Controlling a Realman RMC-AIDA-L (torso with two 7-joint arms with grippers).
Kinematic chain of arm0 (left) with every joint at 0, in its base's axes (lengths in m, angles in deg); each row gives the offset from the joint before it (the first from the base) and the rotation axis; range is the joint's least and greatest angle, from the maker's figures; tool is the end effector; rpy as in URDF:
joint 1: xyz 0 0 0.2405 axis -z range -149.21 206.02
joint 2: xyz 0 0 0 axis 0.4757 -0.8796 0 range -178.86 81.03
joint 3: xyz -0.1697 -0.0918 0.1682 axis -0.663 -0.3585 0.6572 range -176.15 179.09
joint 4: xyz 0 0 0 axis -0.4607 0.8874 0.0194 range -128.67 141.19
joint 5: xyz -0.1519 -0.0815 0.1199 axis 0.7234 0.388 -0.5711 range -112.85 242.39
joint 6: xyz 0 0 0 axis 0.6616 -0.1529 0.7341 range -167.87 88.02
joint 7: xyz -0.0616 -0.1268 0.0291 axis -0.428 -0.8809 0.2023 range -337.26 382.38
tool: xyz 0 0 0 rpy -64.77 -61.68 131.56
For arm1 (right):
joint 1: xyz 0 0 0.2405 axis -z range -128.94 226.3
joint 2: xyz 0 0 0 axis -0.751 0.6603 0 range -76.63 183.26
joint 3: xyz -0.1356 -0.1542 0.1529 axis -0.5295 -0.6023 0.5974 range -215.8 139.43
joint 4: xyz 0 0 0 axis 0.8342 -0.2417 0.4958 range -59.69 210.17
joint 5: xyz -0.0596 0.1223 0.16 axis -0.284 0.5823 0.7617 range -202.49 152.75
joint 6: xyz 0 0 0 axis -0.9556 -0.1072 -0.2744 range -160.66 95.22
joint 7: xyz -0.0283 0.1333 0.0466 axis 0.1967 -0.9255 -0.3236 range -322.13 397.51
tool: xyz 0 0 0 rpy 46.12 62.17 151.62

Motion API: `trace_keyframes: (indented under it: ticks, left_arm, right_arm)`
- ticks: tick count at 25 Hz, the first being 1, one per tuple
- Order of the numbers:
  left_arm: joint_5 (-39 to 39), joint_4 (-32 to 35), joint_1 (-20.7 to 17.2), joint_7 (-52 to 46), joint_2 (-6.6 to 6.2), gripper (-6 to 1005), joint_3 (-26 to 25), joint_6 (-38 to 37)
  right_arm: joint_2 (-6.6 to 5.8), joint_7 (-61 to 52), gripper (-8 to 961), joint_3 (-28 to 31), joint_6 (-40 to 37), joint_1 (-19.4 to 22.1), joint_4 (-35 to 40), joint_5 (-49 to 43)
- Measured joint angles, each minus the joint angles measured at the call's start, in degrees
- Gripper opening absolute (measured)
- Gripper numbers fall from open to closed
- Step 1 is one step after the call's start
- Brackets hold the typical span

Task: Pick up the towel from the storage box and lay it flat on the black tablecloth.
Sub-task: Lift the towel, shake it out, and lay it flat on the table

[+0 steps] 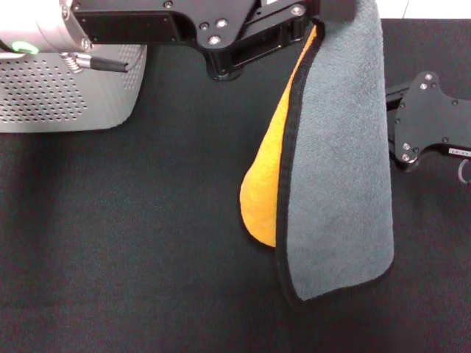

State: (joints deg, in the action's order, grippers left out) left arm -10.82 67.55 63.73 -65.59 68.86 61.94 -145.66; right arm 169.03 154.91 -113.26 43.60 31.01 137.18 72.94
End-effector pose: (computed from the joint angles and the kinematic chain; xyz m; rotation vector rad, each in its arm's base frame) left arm -0.0871 0.3203 0.0663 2.7595 -0.2440 1.3546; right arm 0.1959 0.3273 0.0183 -2.6002 -0.1993 0.7134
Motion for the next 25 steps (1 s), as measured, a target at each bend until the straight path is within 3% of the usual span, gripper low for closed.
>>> trace_keyframes:
  ticks: [2,7,15,19,25]
  left_arm:
    - [0.0,-0.1,0.0,0.0,0.0,38,0.0,0.0]
    - [0.0,-1.5,-0.1,0.1,-0.1,38,-0.3,0.1]
    - [-3.8,-3.5,0.3,-0.3,-1.75,38,-0.7,2.5]
    - [-12.3,-3.0,3.2,-0.4,-2.25,38,-3.9,4.4]
    - [-24.8,1.2,7.2,-0.3,-4.24,38,-7.6,4.4]
  right_arm:
    - [0.02,1.1,143,-0.1,0.4,-0.1,-0.5,0.1]
    - [0.04,3.1,16,-0.2,1.0,0.7,-0.6,1.8]
    - [-0.21,-0.2,16,7.2,4.1,2.7,0.4,7.0]
    - [-1.51,-9.6,16,15.9,4.5,0.8,3.0,6.7]
    - [-4.56,-17.6,16,18.4,4.5,-4.4,4.2,6.5]
